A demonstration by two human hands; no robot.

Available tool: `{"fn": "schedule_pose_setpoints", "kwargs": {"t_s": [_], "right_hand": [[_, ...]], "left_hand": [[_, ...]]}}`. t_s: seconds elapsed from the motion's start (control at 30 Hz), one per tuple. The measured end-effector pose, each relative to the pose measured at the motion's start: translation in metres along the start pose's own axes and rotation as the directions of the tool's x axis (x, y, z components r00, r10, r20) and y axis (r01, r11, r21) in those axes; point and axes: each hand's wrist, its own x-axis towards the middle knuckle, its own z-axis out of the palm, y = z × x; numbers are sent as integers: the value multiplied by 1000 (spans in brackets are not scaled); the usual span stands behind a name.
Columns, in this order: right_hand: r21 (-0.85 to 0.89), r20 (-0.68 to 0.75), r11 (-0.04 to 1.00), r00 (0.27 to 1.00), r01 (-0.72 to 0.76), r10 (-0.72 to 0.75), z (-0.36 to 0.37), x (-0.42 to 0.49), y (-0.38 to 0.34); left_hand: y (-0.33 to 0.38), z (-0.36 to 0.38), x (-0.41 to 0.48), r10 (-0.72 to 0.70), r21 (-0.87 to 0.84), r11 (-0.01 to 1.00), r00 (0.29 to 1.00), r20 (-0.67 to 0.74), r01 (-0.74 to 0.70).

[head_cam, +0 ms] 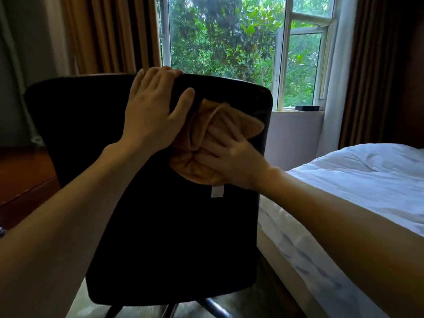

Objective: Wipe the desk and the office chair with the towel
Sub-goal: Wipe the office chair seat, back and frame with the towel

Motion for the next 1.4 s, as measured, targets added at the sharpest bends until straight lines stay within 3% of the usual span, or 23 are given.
{"fn": "schedule_pose_setpoints", "kwargs": {"t_s": [0.13, 0.23, 0.33, 0.43, 0.57, 0.63, 0.7, 0.77, 0.83, 0.9, 1.03, 1.13, 1.3, 1.4], "right_hand": [[69, 150, 984, 973, 164, -172, -2, -21, -4], [60, 133, 972, 964, 226, -232, -21, -16, 0], [-59, -117, 991, 985, 124, -130, -42, 1, 14], [-146, -248, 988, 969, -57, 19, -50, 26, 28], [-42, -132, 952, 946, -304, 297, -22, 21, 3], [14, -72, 944, 942, -329, 329, 1, 0, -27], [33, 22, 963, 964, -266, 265, 21, -23, -51], [50, 87, 993, 991, -104, 100, 28, -42, -58], [50, 144, 992, 983, 112, -118, 23, -56, -55], [42, 154, 978, 966, 204, -208, 10, -57, -46], [58, -139, 998, 990, -30, 38, -32, -16, -11], [0, -246, 995, 964, -102, 99, -54, 27, 23], [46, -218, 947, 922, -317, 320, -22, 27, 19], [24, 1, 984, 984, -179, 179, 29, -36, -42]], "left_hand": [[2, 7, -3, 11, 49, 999, 1000, -22, -10], [5, 8, -6, 20, 98, 995, 1000, -20, -18], [8, 8, -7, 17, 108, 994, 1000, -13, -15], [12, 8, -7, -60, -10, 998, 997, -51, 60], [13, 8, -6, -37, -5, 999, 998, -49, 37], [12, 8, -3, -47, -23, 999, 997, -55, 46], [12, 11, -4, -54, 0, 999, 996, -69, 54], [14, 12, -9, -59, 37, 997, 996, -73, 62], [16, 11, -11, -58, 46, 997, 996, -72, 62], [17, 10, -10, -54, 45, 997, 997, -60, 57], [16, 10, -9, -40, 37, 998, 996, -79, 43], [18, 9, -8, -69, -22, 997, 993, -99, 67], [13, 7, -8, -47, 6, 999, 997, -60, 47], [11, 10, -7, -54, 11, 998, 995, -82, 55]]}}
